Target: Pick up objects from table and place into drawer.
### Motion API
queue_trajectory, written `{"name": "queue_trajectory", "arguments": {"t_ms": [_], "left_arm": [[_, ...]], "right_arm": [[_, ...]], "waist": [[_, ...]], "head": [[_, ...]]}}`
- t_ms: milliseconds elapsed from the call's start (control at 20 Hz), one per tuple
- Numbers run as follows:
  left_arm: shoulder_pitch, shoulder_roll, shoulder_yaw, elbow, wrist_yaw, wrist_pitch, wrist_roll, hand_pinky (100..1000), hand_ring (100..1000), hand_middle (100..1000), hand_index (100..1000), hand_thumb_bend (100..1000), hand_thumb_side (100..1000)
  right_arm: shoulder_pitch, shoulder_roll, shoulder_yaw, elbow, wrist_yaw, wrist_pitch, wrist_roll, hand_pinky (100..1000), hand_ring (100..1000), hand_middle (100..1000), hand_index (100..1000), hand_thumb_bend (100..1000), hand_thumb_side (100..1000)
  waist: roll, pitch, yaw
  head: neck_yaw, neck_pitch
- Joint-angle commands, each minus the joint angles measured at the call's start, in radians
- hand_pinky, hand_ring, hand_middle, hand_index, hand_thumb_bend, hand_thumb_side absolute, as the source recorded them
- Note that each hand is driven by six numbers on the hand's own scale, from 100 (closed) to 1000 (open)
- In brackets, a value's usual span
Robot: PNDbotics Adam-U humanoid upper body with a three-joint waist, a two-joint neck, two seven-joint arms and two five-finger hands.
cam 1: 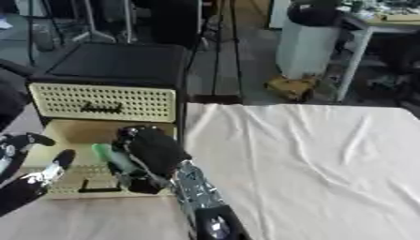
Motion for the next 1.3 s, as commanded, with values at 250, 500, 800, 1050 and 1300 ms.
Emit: {"name": "queue_trajectory", "arguments": {"t_ms": [250,500,800,1050,1300], "left_arm": [[-0.009,0.012,0.003,-0.018,0.003,0.0,0.0,100,100,100,732,446,1000],[-0.01,0.009,0.002,-0.018,0.006,-0.001,-0.001,100,100,100,732,445,1000],[-0.01,0.008,0.002,-0.018,0.006,-0.002,-0.001,100,100,100,731,445,1000],[-0.009,0.008,0.002,-0.018,0.005,-0.002,-0.001,100,100,100,732,446,1000],[-0.008,0.007,0.002,-0.018,0.003,-0.002,-0.001,100,100,100,732,447,1000]], "right_arm": [[-0.049,0.013,-0.021,-0.028,0.066,0.016,-0.028,259,518,485,427,100,100],[-0.107,-0.019,-0.049,0.011,0.104,0.032,-0.032,289,535,512,438,100,100],[-0.138,-0.051,-0.074,0.047,0.152,0.056,0.009,689,766,763,593,100,100],[-0.136,-0.054,-0.086,0.049,0.216,0.077,0.085,877,901,951,787,193,100],[-0.127,-0.046,-0.091,0.024,0.216,0.078,0.127,899,929,971,835,219,162]], "waist": [[0.01,-0.01,-0.004],[0.011,-0.011,-0.004],[0.013,-0.011,-0.004],[0.014,-0.01,-0.005],[0.014,-0.01,-0.005]], "head": [[-0.002,-0.014],[-0.006,-0.02],[-0.006,-0.025],[-0.004,-0.026],[-0.001,-0.025]]}}
